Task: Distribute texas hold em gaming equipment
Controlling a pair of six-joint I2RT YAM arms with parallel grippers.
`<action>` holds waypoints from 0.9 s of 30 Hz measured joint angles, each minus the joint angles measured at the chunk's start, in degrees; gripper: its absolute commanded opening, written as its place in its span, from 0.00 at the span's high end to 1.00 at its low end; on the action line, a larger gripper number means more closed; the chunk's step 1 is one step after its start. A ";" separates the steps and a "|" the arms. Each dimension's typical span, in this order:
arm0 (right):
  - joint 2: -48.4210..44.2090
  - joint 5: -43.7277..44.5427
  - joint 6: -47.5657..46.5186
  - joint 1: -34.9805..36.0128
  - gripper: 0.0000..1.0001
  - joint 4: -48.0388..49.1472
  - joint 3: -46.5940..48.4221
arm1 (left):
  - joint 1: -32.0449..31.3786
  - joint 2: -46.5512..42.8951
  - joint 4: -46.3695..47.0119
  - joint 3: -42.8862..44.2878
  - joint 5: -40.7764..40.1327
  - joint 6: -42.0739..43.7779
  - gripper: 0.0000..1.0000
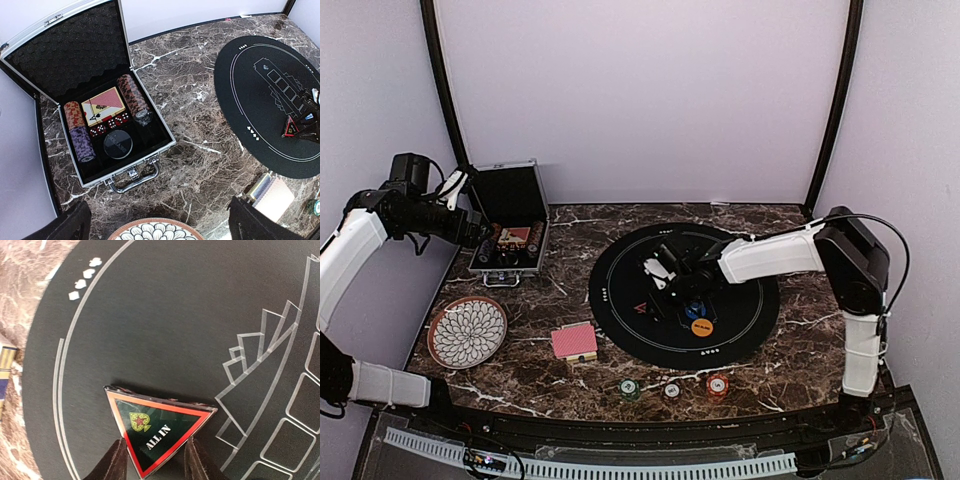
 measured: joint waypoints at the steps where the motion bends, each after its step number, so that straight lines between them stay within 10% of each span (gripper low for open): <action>1: 0.22 -0.13 0.00 0.26 0.61 -0.02 0.35 | 0.00 0.00 -0.02 0.00 0.00 0.00 0.01; 14: 4.81 -3.63 0.15 3.91 0.63 -0.28 6.86 | 0.00 0.00 -0.15 0.00 0.04 0.00 0.01; 21: 5.01 -4.28 1.27 3.96 0.34 -0.55 8.39 | 0.00 0.00 -0.20 0.00 0.07 0.02 0.01; 27: -2.14 -0.28 3.08 3.02 0.28 -1.53 3.80 | 0.00 0.02 -0.74 0.00 0.33 0.07 0.01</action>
